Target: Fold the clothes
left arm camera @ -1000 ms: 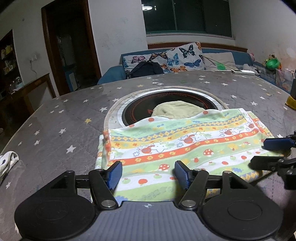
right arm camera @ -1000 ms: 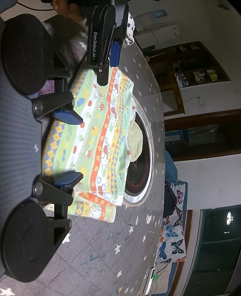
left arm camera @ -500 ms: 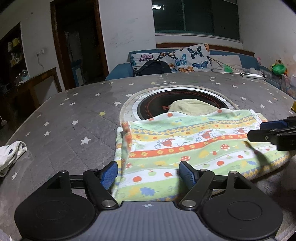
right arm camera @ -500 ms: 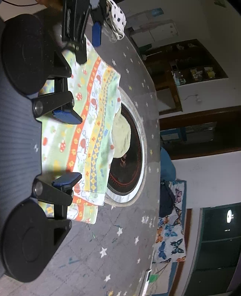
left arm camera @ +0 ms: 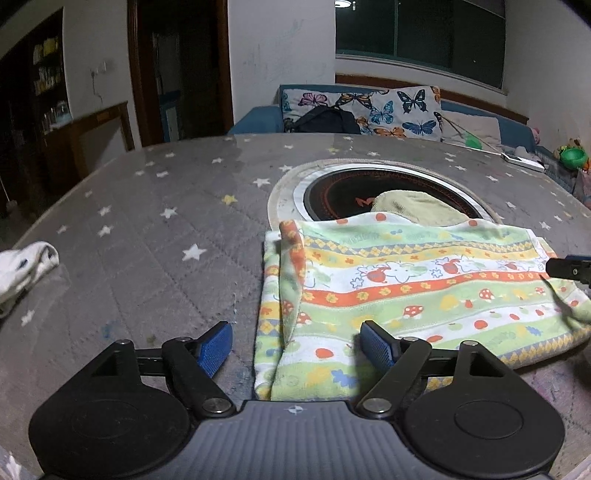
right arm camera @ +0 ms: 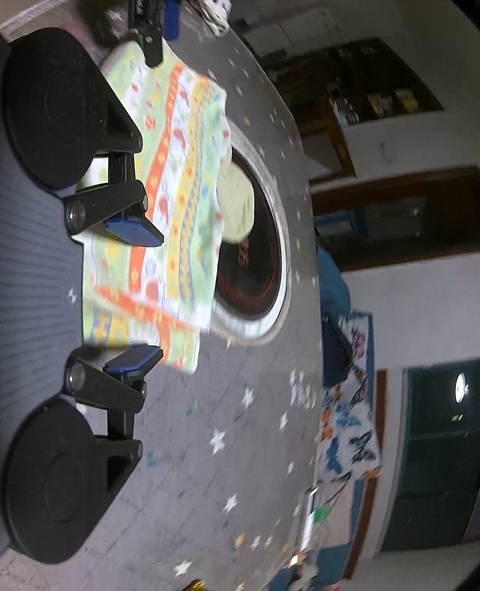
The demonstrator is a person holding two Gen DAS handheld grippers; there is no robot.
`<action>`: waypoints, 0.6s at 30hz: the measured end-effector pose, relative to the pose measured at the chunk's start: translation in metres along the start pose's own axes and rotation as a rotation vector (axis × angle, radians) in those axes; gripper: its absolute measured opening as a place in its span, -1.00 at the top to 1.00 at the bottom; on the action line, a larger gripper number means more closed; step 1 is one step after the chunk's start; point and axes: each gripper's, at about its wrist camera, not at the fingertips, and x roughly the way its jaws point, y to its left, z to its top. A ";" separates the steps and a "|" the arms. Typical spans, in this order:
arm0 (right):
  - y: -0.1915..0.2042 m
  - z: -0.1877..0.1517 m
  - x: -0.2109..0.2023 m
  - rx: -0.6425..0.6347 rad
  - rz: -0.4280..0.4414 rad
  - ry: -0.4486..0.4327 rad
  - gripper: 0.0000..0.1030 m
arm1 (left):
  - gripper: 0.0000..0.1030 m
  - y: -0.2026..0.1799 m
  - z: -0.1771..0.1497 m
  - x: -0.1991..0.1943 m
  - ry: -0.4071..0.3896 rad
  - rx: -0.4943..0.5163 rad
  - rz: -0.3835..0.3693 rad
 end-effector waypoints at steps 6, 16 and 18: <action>-0.003 -0.001 0.010 0.003 0.004 0.042 0.05 | -0.25 0.002 0.003 0.003 0.009 -0.016 -0.047; -0.004 0.009 0.023 -0.035 -0.047 0.032 0.67 | 0.16 -0.024 0.023 0.022 -0.017 0.019 -0.051; -0.007 0.011 0.027 -0.047 -0.079 0.022 0.68 | 0.16 -0.030 0.029 0.030 -0.021 0.020 -0.056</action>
